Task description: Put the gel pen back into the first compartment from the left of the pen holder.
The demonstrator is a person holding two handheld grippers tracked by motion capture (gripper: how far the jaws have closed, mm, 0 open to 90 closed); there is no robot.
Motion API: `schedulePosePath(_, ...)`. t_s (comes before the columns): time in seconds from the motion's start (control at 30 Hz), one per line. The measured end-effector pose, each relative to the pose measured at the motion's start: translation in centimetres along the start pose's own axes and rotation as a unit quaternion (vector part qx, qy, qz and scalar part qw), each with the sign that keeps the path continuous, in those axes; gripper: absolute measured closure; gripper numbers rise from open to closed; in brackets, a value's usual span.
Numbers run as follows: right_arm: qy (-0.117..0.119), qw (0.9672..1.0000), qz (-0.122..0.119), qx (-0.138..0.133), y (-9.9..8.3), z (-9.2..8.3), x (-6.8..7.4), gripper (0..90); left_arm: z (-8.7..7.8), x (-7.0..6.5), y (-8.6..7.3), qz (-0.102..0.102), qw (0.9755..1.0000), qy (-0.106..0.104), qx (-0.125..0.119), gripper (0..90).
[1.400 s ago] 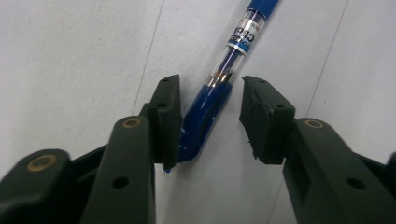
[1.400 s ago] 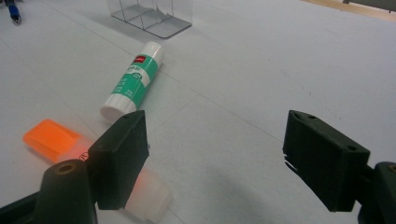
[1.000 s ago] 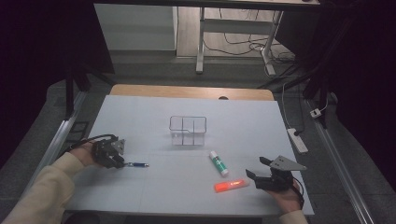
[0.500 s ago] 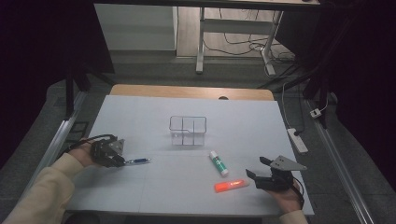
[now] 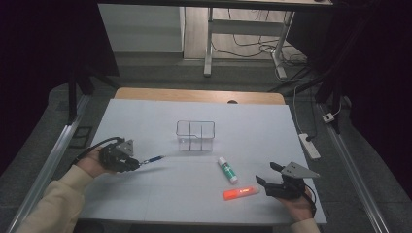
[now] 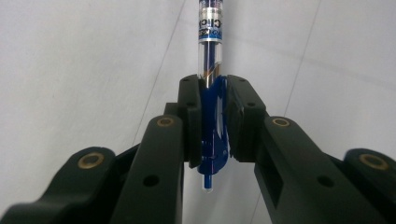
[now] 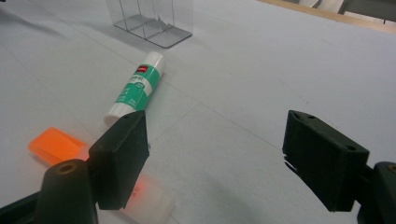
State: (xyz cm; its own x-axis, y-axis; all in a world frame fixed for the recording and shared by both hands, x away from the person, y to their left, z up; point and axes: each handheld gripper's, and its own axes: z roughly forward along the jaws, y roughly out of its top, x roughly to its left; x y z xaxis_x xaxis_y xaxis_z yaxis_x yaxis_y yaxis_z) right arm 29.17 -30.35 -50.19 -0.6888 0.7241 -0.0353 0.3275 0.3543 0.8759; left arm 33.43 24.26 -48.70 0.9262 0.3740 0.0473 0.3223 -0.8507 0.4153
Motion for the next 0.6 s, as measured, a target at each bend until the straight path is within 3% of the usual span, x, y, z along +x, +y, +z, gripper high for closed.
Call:
schedulePosePath(0.23, 0.001, 1.0, -0.007, -0.004, 0.3, 0.0, 0.4, 22.4, 0.3, -1.2, 2.3, 0.004, 0.9996, -0.008, -0.026, 76.2)
schedulePosePath(0.6, 0.012, 0.9996, -0.025, 0.0, 0.8, 0.4, 1.3, 23.2, 1.4, -2.4, 5.8, 0.009, 0.9989, -0.028, -0.037, 76.1)
